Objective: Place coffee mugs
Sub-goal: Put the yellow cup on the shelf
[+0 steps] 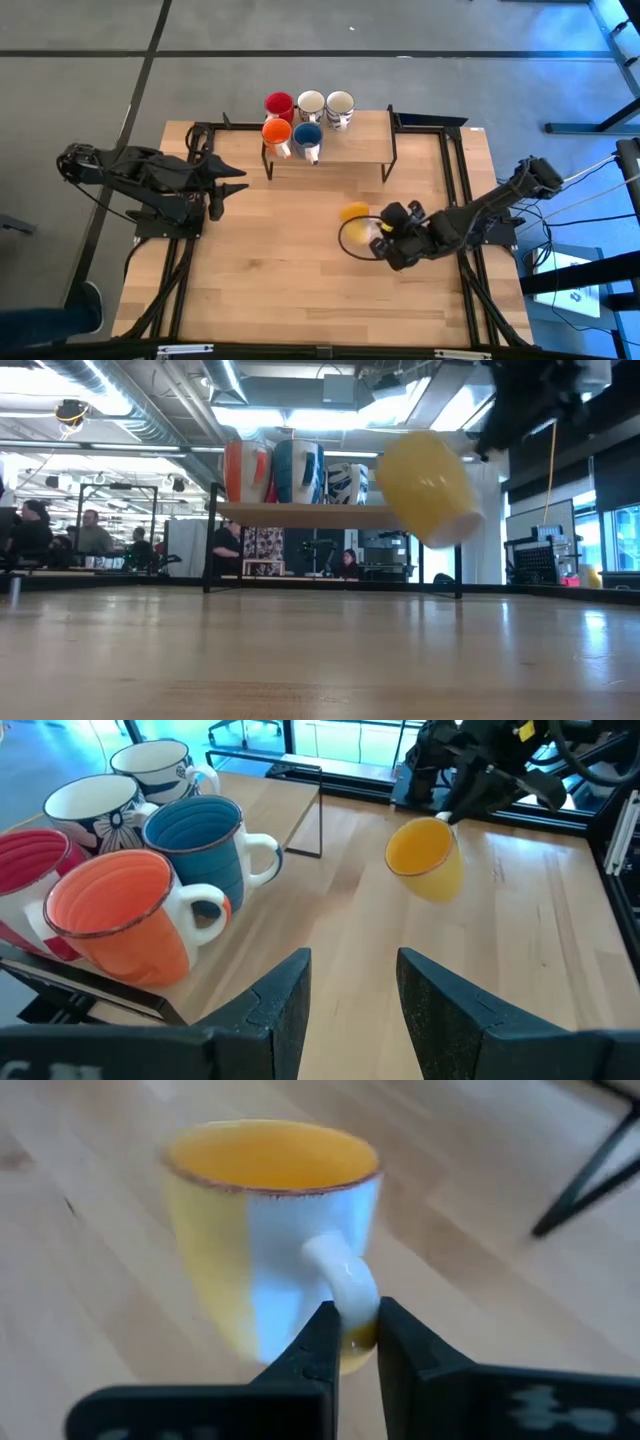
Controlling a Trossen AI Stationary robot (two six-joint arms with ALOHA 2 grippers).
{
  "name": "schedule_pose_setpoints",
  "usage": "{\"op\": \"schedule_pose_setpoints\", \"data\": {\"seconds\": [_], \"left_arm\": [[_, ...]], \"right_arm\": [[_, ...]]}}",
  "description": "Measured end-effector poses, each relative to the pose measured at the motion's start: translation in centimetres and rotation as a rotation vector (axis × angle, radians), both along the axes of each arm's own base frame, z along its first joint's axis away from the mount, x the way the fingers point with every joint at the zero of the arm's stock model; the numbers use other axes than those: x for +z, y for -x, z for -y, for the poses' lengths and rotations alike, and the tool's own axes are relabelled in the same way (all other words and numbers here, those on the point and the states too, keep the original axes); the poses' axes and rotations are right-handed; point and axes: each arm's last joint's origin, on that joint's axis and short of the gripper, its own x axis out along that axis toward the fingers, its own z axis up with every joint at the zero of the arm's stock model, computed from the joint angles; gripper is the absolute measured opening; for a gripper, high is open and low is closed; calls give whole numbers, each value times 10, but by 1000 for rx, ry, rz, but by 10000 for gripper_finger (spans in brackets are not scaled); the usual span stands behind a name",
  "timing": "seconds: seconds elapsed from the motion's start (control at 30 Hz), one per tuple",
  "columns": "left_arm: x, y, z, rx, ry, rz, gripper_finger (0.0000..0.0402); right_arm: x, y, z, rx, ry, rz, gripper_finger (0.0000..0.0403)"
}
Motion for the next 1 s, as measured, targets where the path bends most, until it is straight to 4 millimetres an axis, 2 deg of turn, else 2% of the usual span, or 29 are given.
{"op": "schedule_pose_setpoints", "data": {"seconds": [0.3,0.47,0.63,0.77,1.0], "left_arm": [[3,8,0,-118,-48,-7,144],[9,28,-5,-136,-72,56,144],[13,46,-10,-153,-58,108,144],[12,55,-12,-156,-61,105,144],[12,57,-12,-168,-78,111,144]], "right_arm": [[30,-48,19,-18,72,24,0],[49,-75,40,-66,95,57,0],[60,-100,66,-129,119,64,0],[65,-109,85,-179,148,58,0],[71,-107,75,-136,156,70,0]]}}
